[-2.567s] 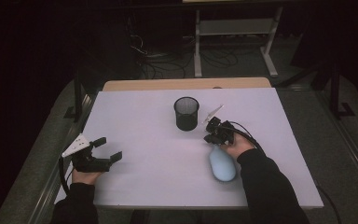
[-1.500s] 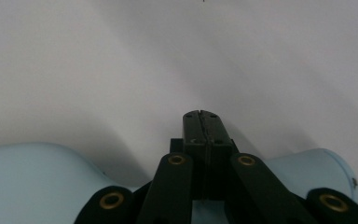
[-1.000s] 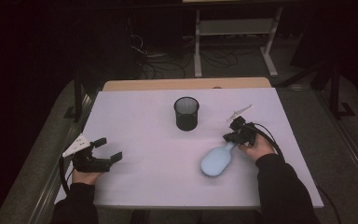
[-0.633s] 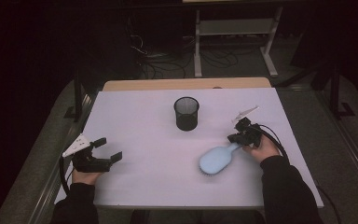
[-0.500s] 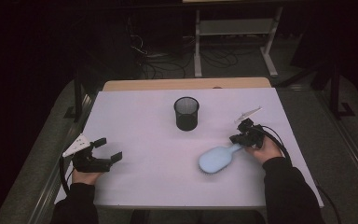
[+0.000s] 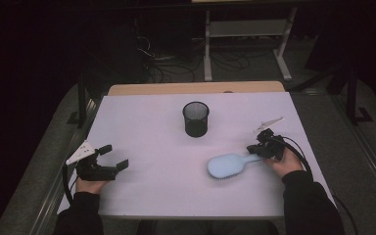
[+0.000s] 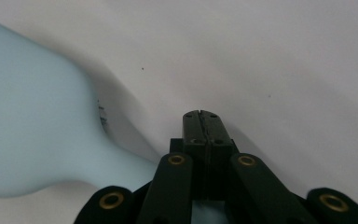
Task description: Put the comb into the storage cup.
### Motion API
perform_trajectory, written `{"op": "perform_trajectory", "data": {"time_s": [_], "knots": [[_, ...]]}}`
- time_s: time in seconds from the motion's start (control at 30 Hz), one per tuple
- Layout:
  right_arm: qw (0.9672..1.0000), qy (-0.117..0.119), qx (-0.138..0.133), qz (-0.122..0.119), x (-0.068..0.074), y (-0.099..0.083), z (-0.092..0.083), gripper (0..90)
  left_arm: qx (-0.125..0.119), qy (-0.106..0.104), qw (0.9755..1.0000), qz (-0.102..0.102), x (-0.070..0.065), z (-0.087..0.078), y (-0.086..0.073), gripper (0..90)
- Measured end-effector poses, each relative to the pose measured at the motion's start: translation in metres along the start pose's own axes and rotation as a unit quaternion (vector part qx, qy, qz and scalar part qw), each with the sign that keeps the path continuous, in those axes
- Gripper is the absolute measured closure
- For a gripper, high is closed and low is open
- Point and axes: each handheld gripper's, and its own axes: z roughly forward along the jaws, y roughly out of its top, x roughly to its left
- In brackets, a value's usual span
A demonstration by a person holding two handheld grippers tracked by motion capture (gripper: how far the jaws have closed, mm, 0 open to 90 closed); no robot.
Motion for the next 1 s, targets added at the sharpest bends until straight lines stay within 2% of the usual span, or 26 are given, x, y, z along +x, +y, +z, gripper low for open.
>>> {"op": "perform_trajectory", "data": {"time_s": [0.33, 1.0], "knots": [[1.0000, 0.000, -0.005, 0.004, 0.000, -0.012, -0.008, 88.7, 0.002, 0.001, 1.0000, 0.001, 0.000, 0.000, 0.000, 0.0], [1.0000, 0.000, 0.006, -0.005, 0.005, -0.029, -0.017, 88.7, 0.003, 0.000, 1.0000, 0.001, 0.000, 0.000, 0.000, 0.0]]}}
